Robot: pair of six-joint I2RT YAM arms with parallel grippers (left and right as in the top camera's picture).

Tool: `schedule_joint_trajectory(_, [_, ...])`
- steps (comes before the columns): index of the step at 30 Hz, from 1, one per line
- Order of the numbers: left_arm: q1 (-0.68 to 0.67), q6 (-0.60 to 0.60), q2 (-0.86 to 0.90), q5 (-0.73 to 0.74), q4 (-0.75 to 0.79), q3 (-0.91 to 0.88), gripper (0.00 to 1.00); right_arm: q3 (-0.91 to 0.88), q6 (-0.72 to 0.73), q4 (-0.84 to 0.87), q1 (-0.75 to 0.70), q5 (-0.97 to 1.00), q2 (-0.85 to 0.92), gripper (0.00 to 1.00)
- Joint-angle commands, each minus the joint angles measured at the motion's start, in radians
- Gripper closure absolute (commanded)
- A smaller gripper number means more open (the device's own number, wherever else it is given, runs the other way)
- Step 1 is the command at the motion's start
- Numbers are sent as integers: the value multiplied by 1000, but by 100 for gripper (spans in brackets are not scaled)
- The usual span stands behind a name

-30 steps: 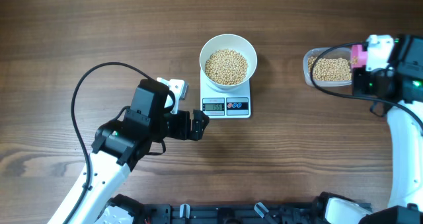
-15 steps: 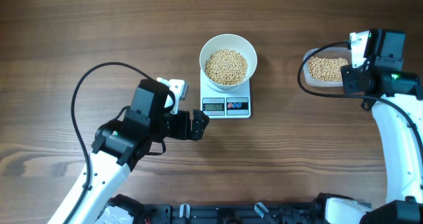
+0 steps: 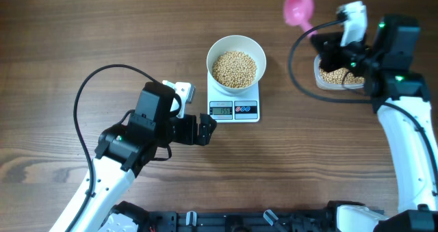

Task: Scoop item into bowl and weigh 150g on scale

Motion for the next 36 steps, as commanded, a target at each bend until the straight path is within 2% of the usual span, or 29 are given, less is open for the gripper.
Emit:
schedule_joint_trajectory(1, [6,21,2,9,3,10,0,16,-86,-58,111,47,8,96])
schedule_joint_trajectory(9, [6,21,2,9,3,10,0,16,-199,-81,354,336,35,96])
schedule_joint_trajectory(15, [6,21,2,9,3,10,0,16,-218,-40,444,488,133,96])
schedule_joint_trajectory(26, [6,21,2,9,3,10,0,16,-214,-6,451,514,233,96])
schedule_joint_trajectory(36, [6,21,2,9,3,10,0,16,-193,-54,451,514,237,96])
